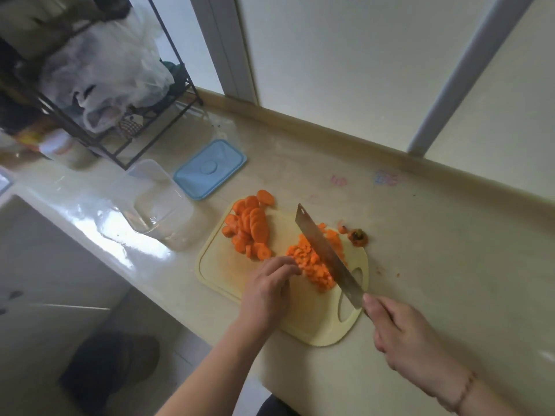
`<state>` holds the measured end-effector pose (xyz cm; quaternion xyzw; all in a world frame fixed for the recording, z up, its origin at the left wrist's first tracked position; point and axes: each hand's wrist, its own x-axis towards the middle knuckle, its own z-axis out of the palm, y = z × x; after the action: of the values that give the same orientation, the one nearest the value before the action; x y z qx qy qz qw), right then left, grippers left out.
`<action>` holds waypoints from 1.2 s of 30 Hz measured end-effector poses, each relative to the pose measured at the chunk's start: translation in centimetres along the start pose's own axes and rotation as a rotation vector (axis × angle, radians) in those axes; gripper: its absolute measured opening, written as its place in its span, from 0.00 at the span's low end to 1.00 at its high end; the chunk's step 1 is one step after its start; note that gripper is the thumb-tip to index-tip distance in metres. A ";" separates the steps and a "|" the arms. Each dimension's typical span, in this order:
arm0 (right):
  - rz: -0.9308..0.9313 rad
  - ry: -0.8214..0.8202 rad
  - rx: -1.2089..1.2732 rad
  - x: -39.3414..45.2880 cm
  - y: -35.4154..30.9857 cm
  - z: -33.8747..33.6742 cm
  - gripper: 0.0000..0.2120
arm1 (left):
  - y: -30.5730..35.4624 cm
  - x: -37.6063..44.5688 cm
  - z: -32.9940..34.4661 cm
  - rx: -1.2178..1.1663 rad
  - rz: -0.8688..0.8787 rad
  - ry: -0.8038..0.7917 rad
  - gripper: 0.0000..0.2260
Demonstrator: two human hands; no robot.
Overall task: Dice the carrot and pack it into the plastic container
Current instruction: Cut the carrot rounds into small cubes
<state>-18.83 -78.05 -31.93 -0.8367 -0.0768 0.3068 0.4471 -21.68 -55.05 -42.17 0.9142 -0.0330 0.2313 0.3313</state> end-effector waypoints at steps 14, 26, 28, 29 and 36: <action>-0.406 0.209 -0.880 -0.5 2.6 0.0 0.45 | 4.4 6.3 -5.6 0.142 -0.120 -0.567 0.08; -0.242 0.338 -0.912 -1.3 0.7 3.5 0.50 | 1.1 9.9 -1.6 0.039 0.017 -0.739 0.06; -0.204 0.340 -0.928 -1.3 -0.1 3.4 0.46 | 1.2 10.0 -1.7 -0.019 0.030 -0.720 0.06; -0.144 0.306 -0.935 -1.4 -0.7 3.3 0.42 | 1.1 10.0 -1.7 -0.037 0.036 -0.728 0.06; -0.077 0.391 -1.080 -2.2 -1.1 4.3 0.34 | 0.9 10.5 -0.9 0.012 0.042 -0.728 0.09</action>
<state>-22.94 -75.30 -31.85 -0.9841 -0.1689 0.0472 -0.0270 -12.83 -54.21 -36.39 0.9376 -0.1660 -0.1027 0.2876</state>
